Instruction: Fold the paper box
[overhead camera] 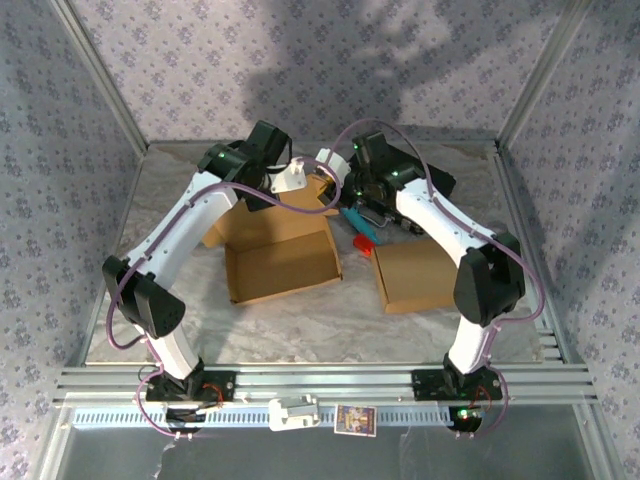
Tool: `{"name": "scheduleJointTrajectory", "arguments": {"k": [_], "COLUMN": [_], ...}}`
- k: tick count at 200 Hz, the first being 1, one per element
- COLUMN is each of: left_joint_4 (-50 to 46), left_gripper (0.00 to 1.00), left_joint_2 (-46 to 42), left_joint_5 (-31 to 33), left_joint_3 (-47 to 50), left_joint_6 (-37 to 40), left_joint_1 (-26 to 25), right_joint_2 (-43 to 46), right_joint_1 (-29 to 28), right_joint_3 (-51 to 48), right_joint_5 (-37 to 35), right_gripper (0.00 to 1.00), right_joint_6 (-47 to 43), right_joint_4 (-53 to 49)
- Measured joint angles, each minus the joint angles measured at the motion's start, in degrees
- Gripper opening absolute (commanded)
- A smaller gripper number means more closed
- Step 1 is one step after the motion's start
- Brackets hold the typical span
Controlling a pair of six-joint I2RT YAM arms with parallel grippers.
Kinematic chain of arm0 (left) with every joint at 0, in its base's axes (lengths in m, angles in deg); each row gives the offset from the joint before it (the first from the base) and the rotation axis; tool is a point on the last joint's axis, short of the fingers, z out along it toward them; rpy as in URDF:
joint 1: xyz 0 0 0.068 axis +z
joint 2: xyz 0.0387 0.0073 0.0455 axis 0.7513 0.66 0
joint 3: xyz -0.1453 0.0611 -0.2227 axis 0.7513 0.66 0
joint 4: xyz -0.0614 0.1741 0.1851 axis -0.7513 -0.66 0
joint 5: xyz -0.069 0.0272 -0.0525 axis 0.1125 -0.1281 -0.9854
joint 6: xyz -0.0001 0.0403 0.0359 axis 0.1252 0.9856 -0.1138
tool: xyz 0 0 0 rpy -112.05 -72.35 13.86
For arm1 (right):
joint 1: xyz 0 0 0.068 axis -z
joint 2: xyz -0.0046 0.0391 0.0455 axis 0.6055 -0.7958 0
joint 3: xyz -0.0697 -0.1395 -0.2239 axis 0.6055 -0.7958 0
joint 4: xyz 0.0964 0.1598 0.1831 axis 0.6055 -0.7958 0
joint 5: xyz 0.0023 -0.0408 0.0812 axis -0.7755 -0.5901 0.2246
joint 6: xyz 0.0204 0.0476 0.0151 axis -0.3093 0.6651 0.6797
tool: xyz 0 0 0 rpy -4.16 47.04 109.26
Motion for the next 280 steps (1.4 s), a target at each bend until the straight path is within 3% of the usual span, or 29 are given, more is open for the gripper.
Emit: {"name": "scheduleJointTrajectory", "arguments": {"k": [42, 61, 77, 113, 153, 195, 239, 280], "left_joint_4": [0.00, 0.20, 1.81, 5.68, 12.50, 14.58, 17.44, 22.51], "left_gripper": [0.01, 0.35, 0.52, 0.62, 0.65, 0.64, 0.57, 0.53], "left_joint_2": [0.00, 0.00, -0.02, -1.95, -16.52, -30.99, -29.46, -24.35], "left_joint_5": [0.04, 0.33, 0.68, -3.28, -10.82, -18.27, -26.80, -32.96], "left_joint_3": [0.00, 0.00, 0.00, 0.20, 13.75, 30.21, 39.74, 40.48], "left_joint_6": [-0.02, -0.61, -2.93, -14.34, -28.37, -37.83, -39.76, -40.35], "left_joint_1": [-0.15, -0.42, -0.42, 2.64, 12.72, 29.00, 39.06, 39.89], "right_joint_2": [0.00, 0.00, 0.00, 0.17, 0.50, 0.55, 0.55, 0.52], "right_joint_1": [-0.28, -0.28, -0.26, 0.31, 2.47, 4.70, 5.38, 5.38], "right_joint_3": [0.11, 0.17, 0.17, -0.66, -2.12, -2.86, -2.91, -2.91], "right_joint_5": [-1.79, -2.05, -2.36, -2.08, -0.57, 1.53, 2.75, 2.89], "right_gripper": [0.08, 0.00, 0.00, 0.00, 0.00, 0.00, 0.00, 0.00], "right_joint_6": [0.35, 0.66, 0.76, 0.85, 0.92, 1.29, 1.55, 1.77], "right_joint_4": [-0.13, -0.13, -0.20, -0.04, 0.11, 0.13, 0.15, 0.13]}}
